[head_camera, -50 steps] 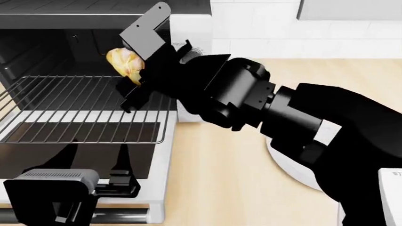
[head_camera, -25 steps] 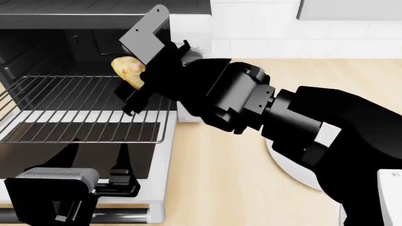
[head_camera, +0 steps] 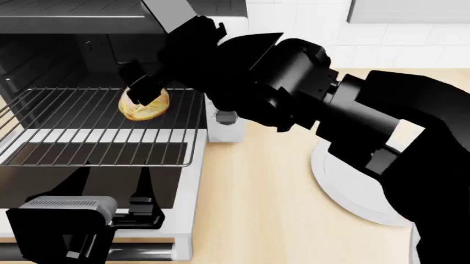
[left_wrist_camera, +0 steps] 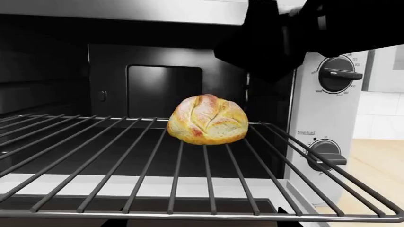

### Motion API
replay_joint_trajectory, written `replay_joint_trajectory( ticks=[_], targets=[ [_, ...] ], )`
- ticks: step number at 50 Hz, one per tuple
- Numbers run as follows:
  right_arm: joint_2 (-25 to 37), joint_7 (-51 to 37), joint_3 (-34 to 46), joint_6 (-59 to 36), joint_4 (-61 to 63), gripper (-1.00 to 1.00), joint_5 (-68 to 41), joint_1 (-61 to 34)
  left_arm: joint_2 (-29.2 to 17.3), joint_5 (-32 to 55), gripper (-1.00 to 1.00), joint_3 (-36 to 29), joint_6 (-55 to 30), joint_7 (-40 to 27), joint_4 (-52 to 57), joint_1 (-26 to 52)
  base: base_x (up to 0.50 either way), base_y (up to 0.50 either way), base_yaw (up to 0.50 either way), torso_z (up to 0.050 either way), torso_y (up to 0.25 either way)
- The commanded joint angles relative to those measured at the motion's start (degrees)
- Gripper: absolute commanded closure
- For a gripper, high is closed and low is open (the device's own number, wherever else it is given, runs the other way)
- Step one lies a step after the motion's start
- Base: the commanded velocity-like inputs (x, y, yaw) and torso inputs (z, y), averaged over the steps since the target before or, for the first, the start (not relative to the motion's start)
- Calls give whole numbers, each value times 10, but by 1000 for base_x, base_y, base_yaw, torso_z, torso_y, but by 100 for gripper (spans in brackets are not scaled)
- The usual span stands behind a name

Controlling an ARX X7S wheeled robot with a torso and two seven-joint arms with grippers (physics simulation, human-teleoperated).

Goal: Place the scone on the rack of the toaster oven.

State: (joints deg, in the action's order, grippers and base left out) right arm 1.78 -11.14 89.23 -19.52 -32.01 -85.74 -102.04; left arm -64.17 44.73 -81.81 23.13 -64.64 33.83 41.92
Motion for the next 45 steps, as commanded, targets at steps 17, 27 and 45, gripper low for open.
replay_joint_trajectory(
  ticks=[17,27,45],
  targets=[
    [125,-189,-63,-63,259,-100,-87,-98,8,3,-100,2,-13,-6,-1,-54,0,0,0,0,0],
    [197,-266,-103,-87,370,-100,-143,-149,8,3,-100,4,-22,-10,7,-52,0,0,0,0,0],
    [311,-370,-145,-89,514,-100,-192,-173,5,1,-100,7,-24,-13,6,-55,0,0,0,0,0]
  ],
)
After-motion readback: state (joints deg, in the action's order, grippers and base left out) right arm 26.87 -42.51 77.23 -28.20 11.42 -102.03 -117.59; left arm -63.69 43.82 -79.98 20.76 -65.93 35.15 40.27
